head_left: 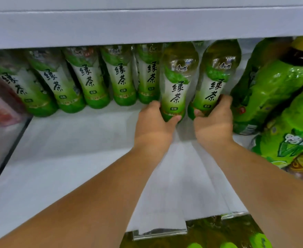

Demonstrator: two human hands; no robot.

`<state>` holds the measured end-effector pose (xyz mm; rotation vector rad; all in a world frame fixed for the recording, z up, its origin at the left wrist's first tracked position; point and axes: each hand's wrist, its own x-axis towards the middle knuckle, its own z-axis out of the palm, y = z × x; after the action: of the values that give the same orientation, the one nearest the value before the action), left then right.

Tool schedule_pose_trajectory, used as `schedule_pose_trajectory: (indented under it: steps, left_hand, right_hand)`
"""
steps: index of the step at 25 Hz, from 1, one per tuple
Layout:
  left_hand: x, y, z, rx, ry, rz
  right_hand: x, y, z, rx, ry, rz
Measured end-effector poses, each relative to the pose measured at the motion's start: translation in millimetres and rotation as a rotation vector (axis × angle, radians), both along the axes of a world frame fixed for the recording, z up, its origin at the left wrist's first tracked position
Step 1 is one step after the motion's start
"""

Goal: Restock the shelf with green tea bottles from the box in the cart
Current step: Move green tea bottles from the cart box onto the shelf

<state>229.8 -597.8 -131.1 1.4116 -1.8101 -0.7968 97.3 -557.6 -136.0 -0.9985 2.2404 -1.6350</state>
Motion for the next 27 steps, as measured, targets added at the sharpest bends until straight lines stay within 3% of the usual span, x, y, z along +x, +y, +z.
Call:
schedule_pose_trajectory:
  steps: [4,10,20,27]
  left_hand:
    - [-20.4,-17.4,5.2,-0.059,-0.117,0.023]
    - [-47.1,-35.9,8.0,-0.057,-0.112,0.025]
    - [-70.7,-56.6,-3.2,-0.056,-0.206,0.129]
    - [-66.3,-51.1,-11.6,-0.165,-0.258,0.135]
  right_hand:
    - [-14.0,-22.4,-0.8,0.005,0.0,-0.027]
    - [-30.7,-36.7,-1.9,-0.061,0.032,0.027]
    - [-45.0,-61.9,-4.8,0.015,0.04,0.081]
    - [-45.3,-67.5,-11.5,0.039,0.056,0.114]
